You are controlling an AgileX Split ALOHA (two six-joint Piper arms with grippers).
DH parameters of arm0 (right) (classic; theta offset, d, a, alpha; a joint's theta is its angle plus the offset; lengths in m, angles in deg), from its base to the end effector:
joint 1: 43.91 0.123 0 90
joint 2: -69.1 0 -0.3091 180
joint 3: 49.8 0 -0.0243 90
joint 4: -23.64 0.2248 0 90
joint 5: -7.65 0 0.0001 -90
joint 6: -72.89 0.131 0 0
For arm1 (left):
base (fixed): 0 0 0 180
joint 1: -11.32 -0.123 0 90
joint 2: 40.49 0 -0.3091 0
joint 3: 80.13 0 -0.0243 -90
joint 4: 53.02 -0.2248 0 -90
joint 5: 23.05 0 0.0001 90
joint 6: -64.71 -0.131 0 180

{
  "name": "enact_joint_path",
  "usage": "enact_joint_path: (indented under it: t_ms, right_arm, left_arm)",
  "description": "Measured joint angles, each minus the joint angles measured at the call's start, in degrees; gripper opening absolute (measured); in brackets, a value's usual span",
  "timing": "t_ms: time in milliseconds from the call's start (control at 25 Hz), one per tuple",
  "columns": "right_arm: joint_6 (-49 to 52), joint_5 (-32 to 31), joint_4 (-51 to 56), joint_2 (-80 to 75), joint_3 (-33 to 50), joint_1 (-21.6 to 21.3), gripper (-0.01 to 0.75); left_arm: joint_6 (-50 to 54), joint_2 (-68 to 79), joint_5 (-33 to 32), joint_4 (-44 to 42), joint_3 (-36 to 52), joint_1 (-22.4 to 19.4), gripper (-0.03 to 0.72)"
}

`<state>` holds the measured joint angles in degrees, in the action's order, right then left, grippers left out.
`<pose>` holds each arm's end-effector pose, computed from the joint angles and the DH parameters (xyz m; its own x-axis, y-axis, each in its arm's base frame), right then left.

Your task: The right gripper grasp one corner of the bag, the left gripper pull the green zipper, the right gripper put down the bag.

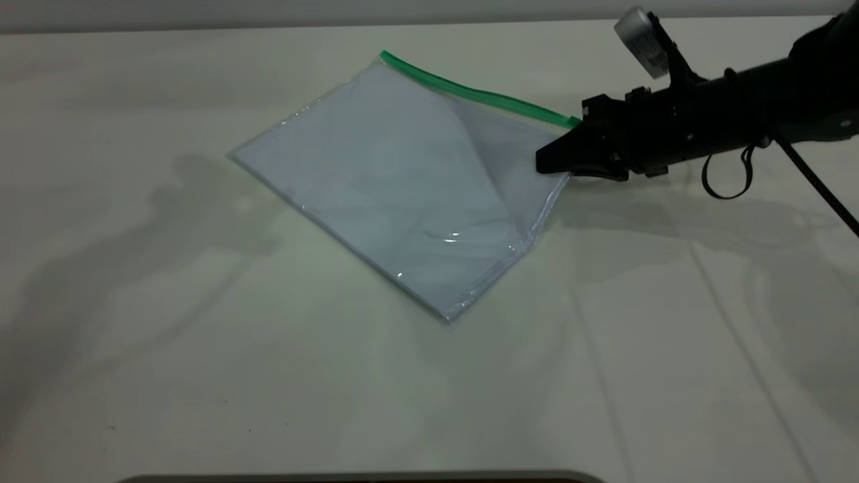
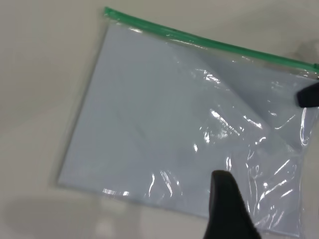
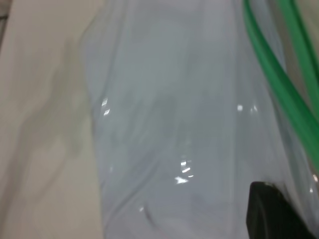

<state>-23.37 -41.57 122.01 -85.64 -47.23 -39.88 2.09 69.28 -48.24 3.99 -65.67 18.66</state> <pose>0.4270 0.1285 -0.0164 -0.8881 0.0119 -0.4595 -0.3482 0.6353 0.6893 0.3758 -0.0956 0.2157 -0.6853 0.2238 -0.6930 0.4569 0.8732 -0.1698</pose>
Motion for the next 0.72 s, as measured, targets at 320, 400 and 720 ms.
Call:
enact_joint_path:
  t_ms: [320, 400, 720]
  right_arm:
    - [0.9, -0.2, -11.6, 5.2, 0.0, 0.3, 0.036]
    - [1.0, -0.2, -13.0, 6.0, -0.5, 1.0, 0.036]
    - [4.3, 0.2, -21.4, 6.1, -8.1, 8.3, 0.036]
  left_arm:
    - [-6.3, 14.7, -5.2, -0.1, -12.5, 4.8, 0.500]
    - [-6.5, 17.7, -6.1, -0.1, -16.0, 5.8, 0.500]
    - [-10.0, 26.2, -8.1, -0.2, -25.9, 9.2, 0.500]
